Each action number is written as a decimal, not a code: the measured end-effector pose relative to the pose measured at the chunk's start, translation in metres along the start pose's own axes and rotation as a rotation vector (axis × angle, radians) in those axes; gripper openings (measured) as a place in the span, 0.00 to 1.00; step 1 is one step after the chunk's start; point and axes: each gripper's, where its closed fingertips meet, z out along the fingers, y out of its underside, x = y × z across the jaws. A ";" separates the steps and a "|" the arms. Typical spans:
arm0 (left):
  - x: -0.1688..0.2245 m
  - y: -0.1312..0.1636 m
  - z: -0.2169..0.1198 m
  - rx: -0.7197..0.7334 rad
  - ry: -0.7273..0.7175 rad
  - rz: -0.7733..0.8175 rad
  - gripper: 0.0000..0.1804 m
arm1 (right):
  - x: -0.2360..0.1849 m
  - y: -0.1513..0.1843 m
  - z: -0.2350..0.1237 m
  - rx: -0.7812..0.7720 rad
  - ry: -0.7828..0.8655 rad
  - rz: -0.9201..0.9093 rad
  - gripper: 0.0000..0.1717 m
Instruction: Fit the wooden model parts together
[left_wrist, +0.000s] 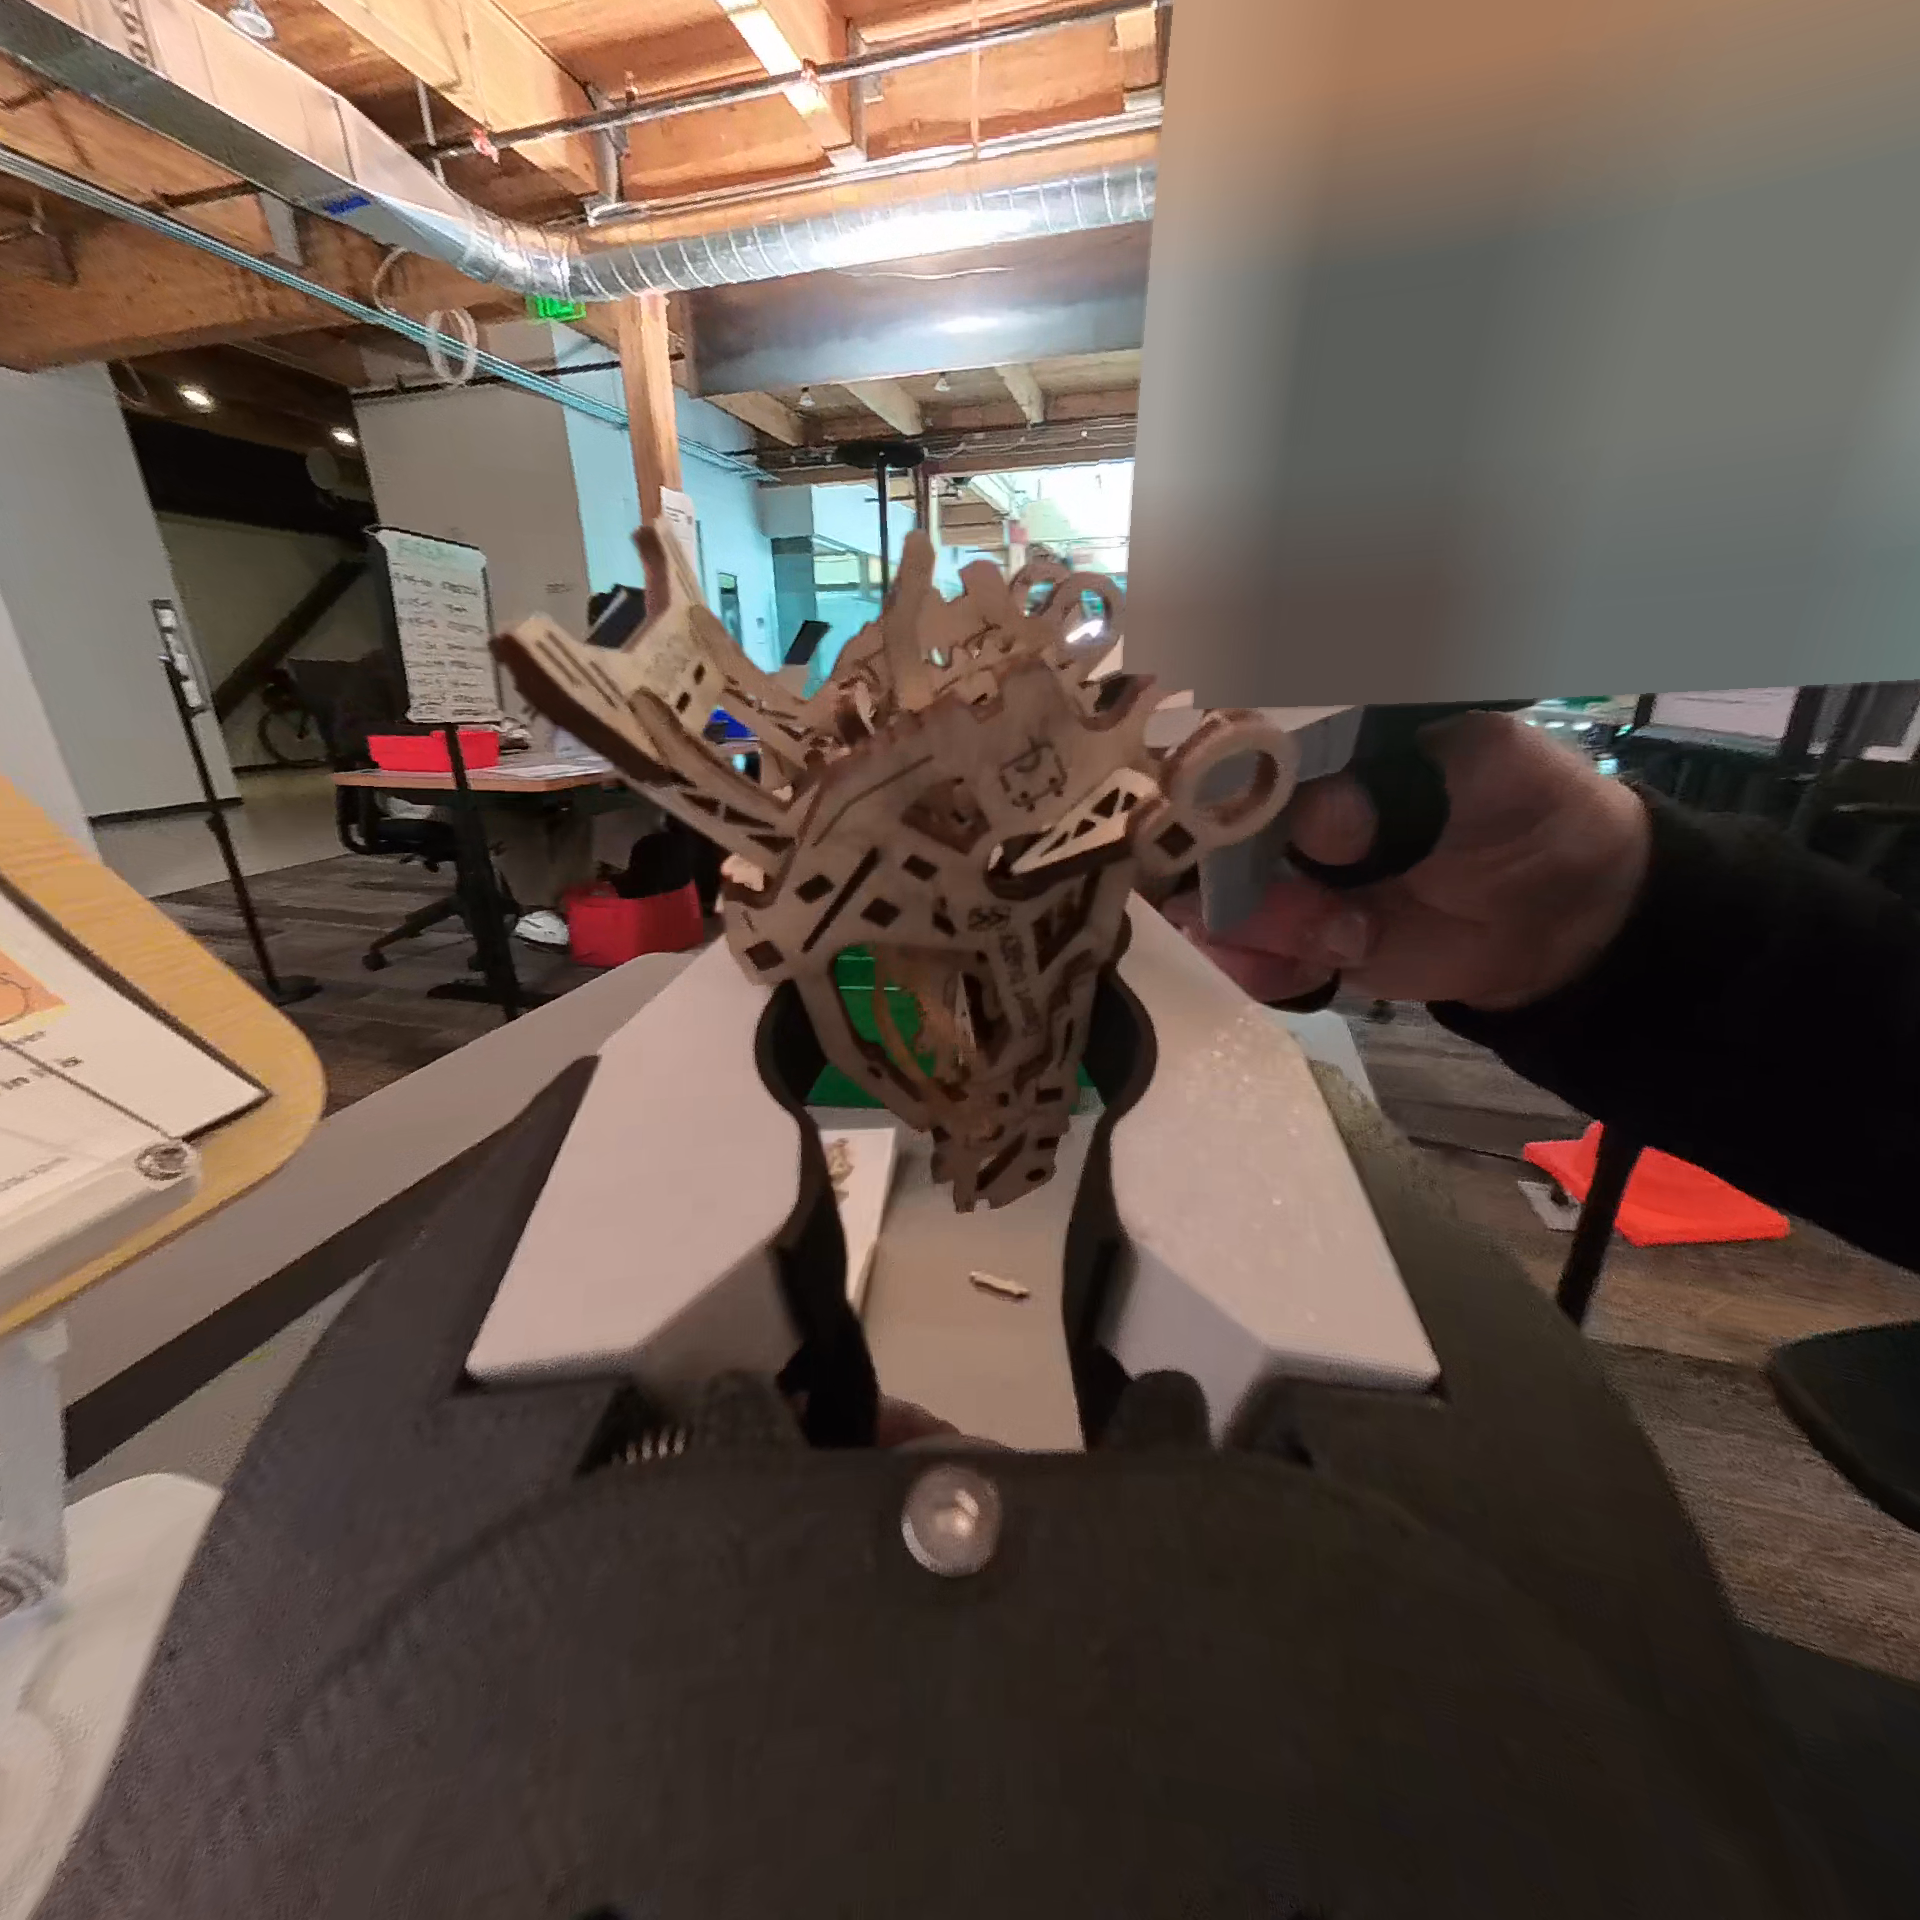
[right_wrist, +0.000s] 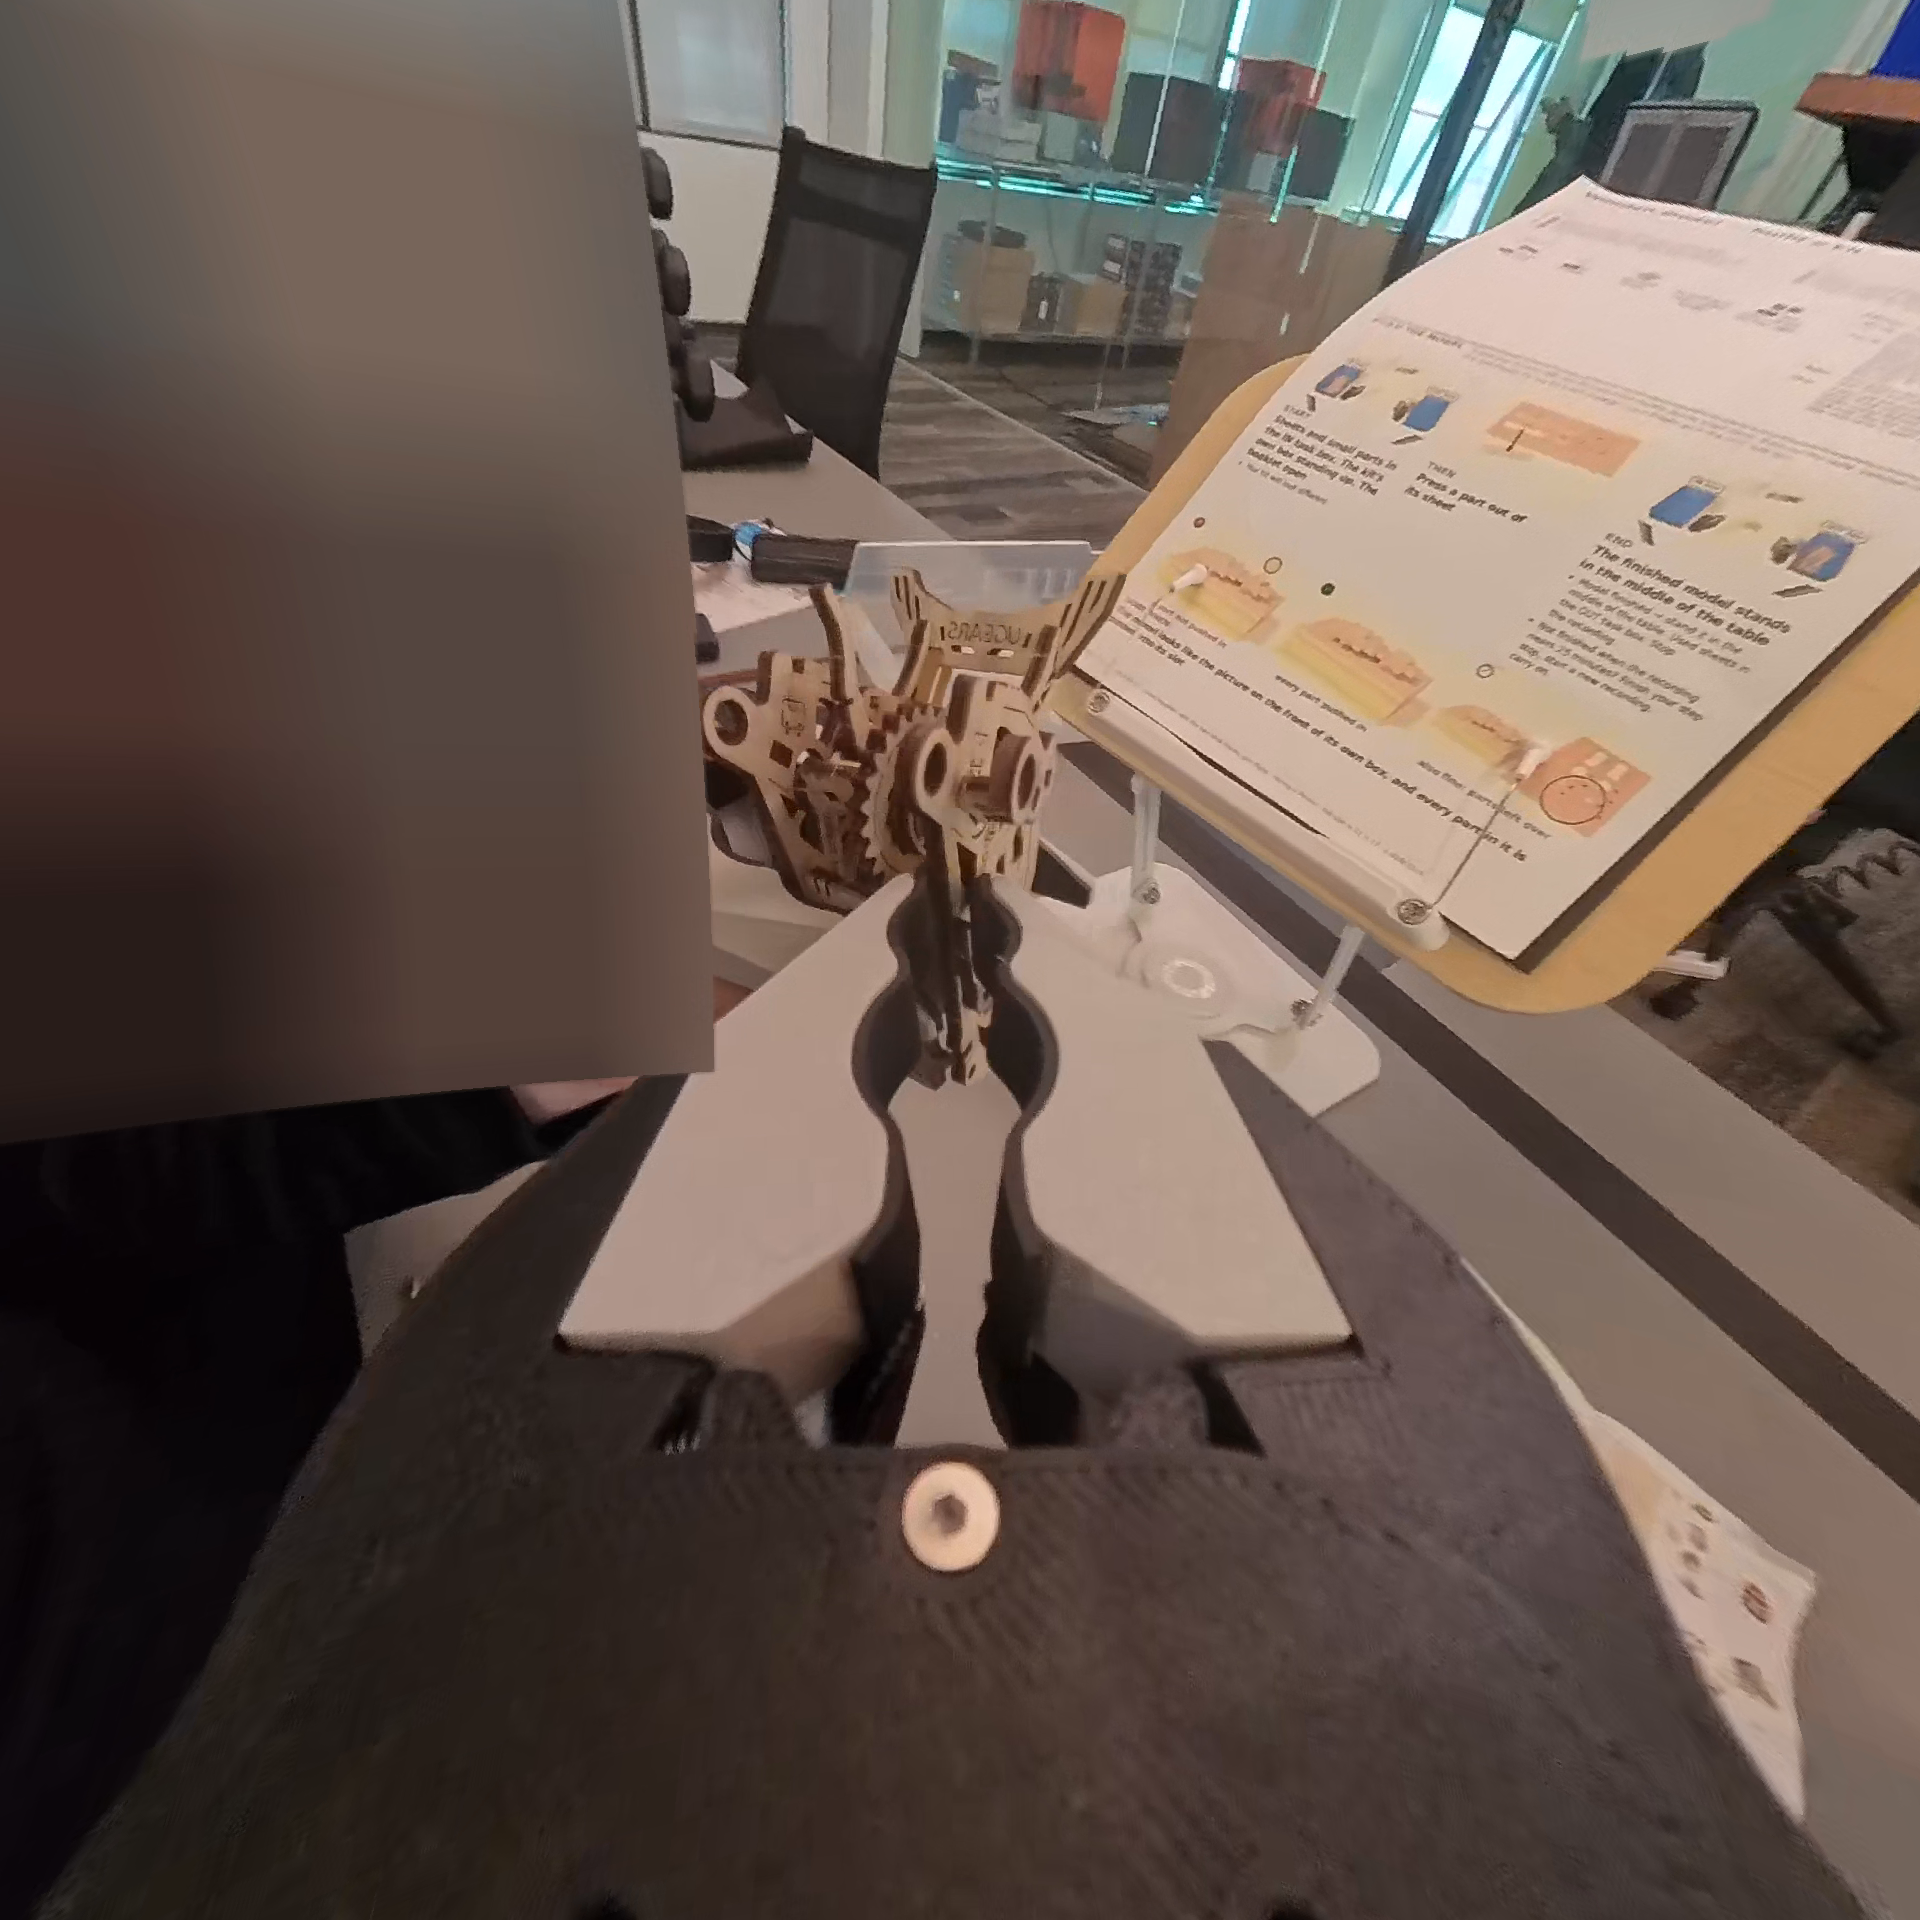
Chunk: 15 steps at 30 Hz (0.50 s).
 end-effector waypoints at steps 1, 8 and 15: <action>0.000 0.000 0.000 0.003 0.016 -0.017 0.26 | 0.000 0.000 0.000 -0.006 -0.006 -0.001 0.02; 0.005 -0.001 -0.001 0.044 0.114 -0.129 0.25 | -0.004 -0.001 -0.001 -0.012 -0.062 0.007 0.03; 0.001 -0.003 -0.004 0.088 0.137 -0.153 0.25 | -0.004 -0.002 0.005 -0.012 -0.015 -0.023 0.02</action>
